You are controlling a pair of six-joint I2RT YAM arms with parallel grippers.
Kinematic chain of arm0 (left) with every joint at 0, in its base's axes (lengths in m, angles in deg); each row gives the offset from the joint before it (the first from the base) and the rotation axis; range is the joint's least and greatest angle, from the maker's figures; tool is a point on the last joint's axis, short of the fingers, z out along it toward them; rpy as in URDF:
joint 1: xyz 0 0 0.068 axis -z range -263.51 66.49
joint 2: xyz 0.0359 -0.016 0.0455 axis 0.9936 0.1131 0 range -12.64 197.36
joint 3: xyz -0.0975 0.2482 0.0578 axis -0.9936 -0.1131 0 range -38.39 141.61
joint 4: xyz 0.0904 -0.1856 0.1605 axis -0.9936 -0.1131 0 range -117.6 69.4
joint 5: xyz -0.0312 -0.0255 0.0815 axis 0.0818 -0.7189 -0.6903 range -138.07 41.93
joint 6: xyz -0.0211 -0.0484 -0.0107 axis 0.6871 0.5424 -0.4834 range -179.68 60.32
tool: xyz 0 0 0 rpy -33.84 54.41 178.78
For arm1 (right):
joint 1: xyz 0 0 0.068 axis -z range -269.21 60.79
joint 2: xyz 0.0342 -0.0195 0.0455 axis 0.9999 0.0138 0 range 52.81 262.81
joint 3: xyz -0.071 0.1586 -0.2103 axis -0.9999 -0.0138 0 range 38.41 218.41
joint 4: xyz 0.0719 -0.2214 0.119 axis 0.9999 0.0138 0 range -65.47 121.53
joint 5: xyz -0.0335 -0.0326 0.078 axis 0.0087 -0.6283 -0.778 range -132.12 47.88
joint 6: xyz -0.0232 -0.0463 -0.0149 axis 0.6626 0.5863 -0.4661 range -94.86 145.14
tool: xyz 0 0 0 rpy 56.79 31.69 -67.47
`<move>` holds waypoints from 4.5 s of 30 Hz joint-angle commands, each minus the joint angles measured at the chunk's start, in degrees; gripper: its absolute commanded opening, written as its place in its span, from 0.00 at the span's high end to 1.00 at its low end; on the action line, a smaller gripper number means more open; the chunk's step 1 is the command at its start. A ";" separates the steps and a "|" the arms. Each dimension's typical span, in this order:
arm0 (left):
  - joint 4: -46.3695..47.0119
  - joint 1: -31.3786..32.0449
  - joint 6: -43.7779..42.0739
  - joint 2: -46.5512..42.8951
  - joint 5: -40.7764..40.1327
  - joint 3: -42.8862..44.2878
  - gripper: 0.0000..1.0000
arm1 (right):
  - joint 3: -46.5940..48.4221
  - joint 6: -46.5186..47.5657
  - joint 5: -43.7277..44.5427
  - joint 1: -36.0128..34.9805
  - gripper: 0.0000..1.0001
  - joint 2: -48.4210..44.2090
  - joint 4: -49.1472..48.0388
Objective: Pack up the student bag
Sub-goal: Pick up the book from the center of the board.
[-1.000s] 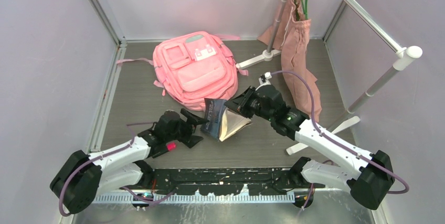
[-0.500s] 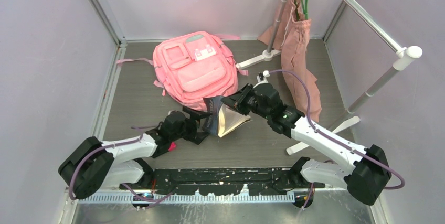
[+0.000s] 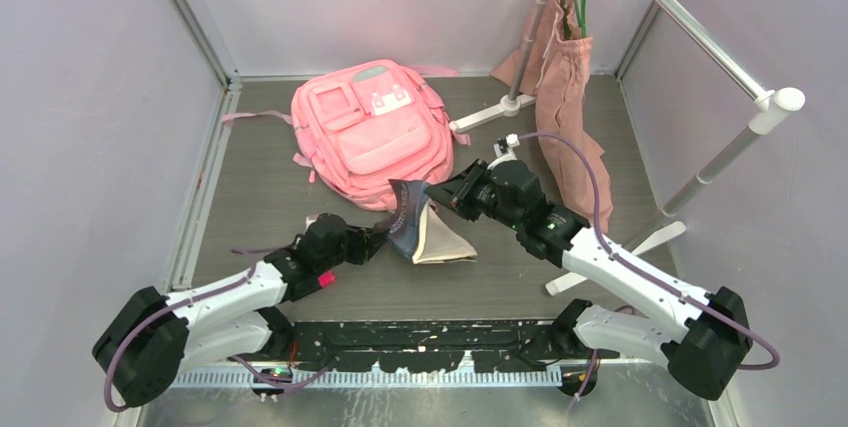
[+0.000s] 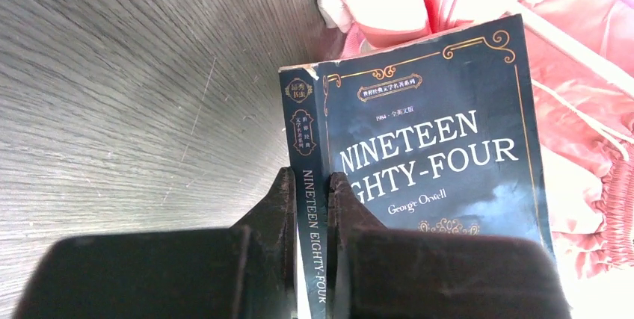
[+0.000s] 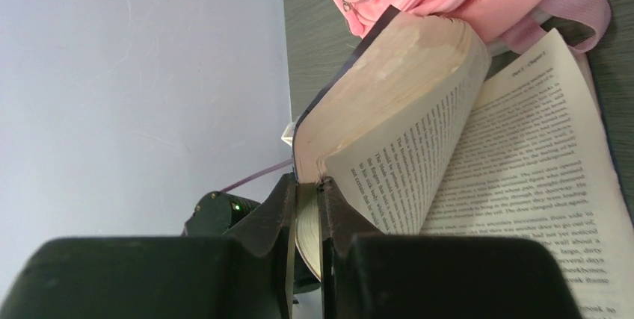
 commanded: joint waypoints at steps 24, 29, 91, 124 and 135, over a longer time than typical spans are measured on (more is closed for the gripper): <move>-6.14 0.30 -26.22 -1.60 2.59 17.94 1.00 | 3.60 16.57 17.09 0.06 0.06 -16.08 28.89; -6.75 0.30 -33.63 -0.32 6.67 22.30 1.00 | 3.79 22.64 11.54 0.05 0.02 -14.49 26.18; 5.83 -22.20 -35.18 6.75 62.41 53.59 1.00 | -8.35 -10.95 -41.70 8.20 0.00 25.64 -86.47; 9.16 -28.79 -32.74 6.60 62.04 51.32 1.00 | -4.47 -12.81 -39.46 5.15 0.42 20.81 -86.39; 3.32 -29.70 -39.27 5.15 62.67 50.22 0.99 | -2.78 -16.14 -39.23 5.17 0.99 23.43 -86.47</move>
